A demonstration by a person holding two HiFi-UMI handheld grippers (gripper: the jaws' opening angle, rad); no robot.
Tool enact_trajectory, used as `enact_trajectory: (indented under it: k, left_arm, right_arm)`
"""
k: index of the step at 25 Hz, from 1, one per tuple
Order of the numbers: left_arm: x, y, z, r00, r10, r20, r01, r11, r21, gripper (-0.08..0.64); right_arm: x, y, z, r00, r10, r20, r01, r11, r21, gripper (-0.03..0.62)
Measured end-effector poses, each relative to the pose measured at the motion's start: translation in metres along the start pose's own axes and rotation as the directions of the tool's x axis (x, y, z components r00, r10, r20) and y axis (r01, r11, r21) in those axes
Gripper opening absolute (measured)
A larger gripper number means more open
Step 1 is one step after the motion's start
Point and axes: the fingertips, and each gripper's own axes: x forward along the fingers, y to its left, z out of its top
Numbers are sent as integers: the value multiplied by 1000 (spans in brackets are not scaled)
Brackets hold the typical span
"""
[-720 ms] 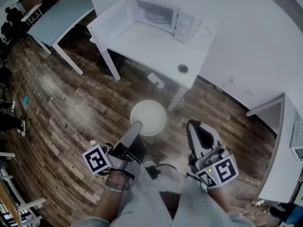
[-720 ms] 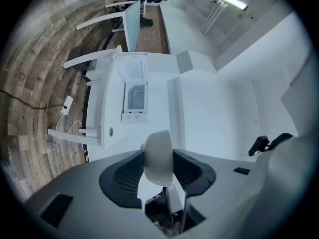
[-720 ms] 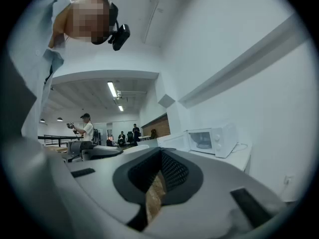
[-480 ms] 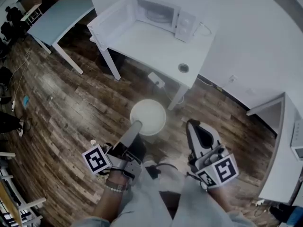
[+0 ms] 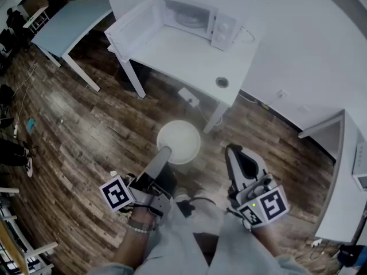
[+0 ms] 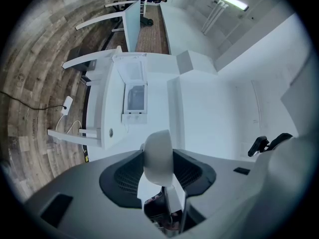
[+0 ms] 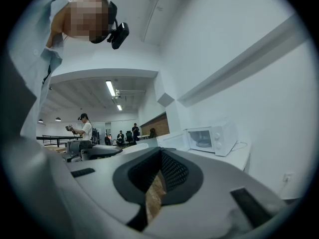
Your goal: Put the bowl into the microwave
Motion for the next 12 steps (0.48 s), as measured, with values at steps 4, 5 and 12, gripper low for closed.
enact_trajectory:
  k: [4, 5, 12]
  left_arm:
    - [-3, -1, 3, 1000, -4, -7, 4, 1000, 2, 176]
    - [-4, -1, 4, 1000, -6, -9, 6, 1000, 2, 176]
    - [-11, 0, 8, 1000, -10, -21, 10, 1000, 1, 176]
  right_arm:
    - [-1, 3, -1, 1000, -15, 2, 15, 1000, -8, -3]
    - [-2, 3, -2, 1000, -22, 0, 22, 1000, -5, -3]
    - [-5, 9, -9, 998, -55, -3, 55, 998, -1, -3]
